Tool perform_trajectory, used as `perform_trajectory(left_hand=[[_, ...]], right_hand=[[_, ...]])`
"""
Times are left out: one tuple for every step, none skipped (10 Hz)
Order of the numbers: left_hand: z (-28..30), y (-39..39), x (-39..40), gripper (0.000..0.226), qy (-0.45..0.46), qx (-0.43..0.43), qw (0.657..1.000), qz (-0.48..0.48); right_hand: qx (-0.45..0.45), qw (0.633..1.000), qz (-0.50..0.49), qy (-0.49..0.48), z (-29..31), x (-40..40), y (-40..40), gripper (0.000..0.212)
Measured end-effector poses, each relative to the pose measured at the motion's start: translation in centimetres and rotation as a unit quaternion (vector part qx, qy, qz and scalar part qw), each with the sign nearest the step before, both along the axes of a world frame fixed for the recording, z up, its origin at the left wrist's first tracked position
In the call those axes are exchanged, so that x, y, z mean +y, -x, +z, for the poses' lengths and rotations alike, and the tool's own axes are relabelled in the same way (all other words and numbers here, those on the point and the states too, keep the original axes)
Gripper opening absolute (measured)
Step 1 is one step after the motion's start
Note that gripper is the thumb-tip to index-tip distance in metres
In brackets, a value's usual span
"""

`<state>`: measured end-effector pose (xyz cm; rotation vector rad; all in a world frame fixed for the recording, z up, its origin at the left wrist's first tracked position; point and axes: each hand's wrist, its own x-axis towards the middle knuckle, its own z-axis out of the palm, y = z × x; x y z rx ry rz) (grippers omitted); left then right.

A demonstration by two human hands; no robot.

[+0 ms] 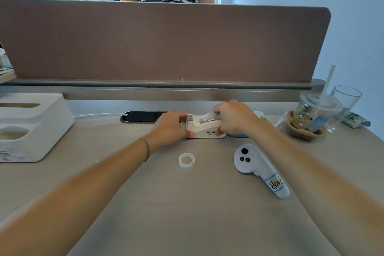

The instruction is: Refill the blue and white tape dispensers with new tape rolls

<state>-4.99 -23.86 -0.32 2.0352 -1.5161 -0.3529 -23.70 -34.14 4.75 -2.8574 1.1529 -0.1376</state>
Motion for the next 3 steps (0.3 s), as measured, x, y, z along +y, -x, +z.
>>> perform_trajectory(left_hand=[[-0.5, 0.0, -0.1, 0.054, 0.003, 0.021, 1.000, -0.004], [-0.3, 0.3, 0.3, 0.063, -0.026, 0.002, 1.000, -0.010], [0.7, 0.3, 1.2, 0.060, 0.017, 0.021, 0.999, 0.027]], right_hand=[[0.002, 1.000, -0.013, -0.014, -0.3, 0.0, -0.2, 0.035], [-0.002, 1.000, -0.013, -0.028, -0.5, 0.5, -0.2, 0.037], [-0.098, 0.995, -0.002, -0.028, -0.5, 1.4, 0.1, 0.059]])
